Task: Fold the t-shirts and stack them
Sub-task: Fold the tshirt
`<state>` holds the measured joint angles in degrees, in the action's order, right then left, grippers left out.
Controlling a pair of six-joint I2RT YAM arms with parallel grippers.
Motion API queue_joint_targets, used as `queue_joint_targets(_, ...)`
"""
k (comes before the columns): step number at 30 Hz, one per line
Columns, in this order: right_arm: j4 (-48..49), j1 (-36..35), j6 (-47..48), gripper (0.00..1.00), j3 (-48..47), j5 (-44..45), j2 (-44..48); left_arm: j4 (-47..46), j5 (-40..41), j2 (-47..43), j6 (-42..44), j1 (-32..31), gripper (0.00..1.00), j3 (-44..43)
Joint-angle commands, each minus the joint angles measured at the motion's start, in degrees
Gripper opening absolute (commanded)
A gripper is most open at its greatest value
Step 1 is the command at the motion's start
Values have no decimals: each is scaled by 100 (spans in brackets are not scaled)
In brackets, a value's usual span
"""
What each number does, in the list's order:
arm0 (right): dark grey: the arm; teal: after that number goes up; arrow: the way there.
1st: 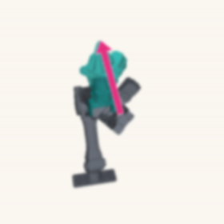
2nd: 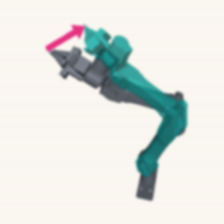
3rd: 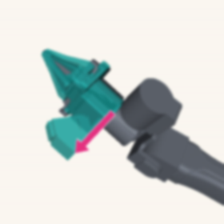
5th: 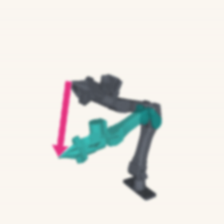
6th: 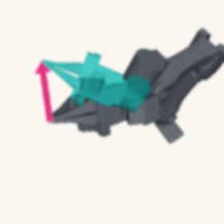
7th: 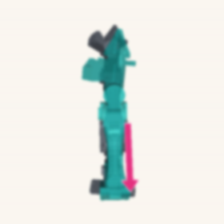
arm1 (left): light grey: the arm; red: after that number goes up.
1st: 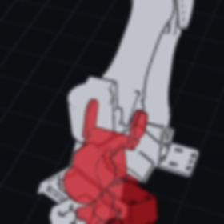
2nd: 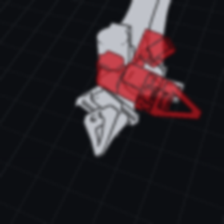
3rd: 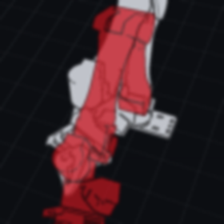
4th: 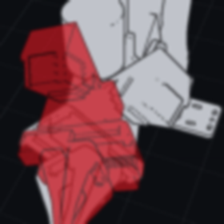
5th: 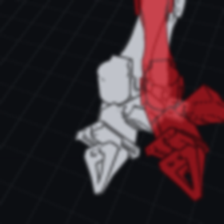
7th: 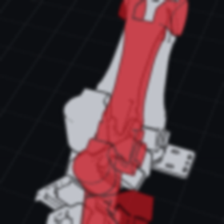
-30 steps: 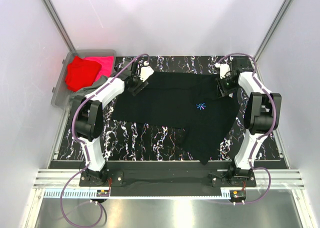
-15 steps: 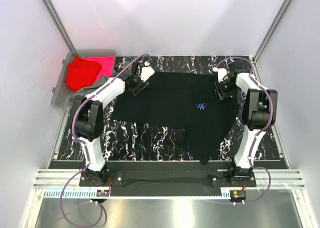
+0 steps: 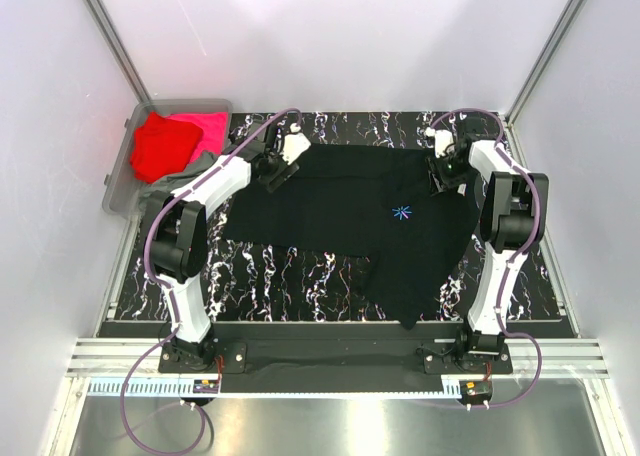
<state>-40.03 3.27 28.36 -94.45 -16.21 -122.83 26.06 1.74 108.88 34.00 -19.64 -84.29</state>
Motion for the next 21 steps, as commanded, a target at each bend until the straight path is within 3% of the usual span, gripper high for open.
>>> queue_joint_targets(1, 188, 7, -146, 45, -310, -172, -162, -119, 64, -16, -7, -49, 66, -167)
queue_joint_targets(4, 215, 7, -260, 37, -389, -207, -251, -119, 64, -7, -25, -66, 66, -167)
queue_joint_targets(8, 259, -1, -305, 8, -416, -260, -216, -128, 64, -7, -16, -93, 66, -158)
queue_joint_targets(10, 259, -2, -305, 3, -364, -269, -58, -119, 72, -7, -16, -93, 66, -167)
queue_joint_targets(21, -242, -28, -463, 0, 129, -251, 1023, -145, 28, -34, -69, -84, 65, -44)
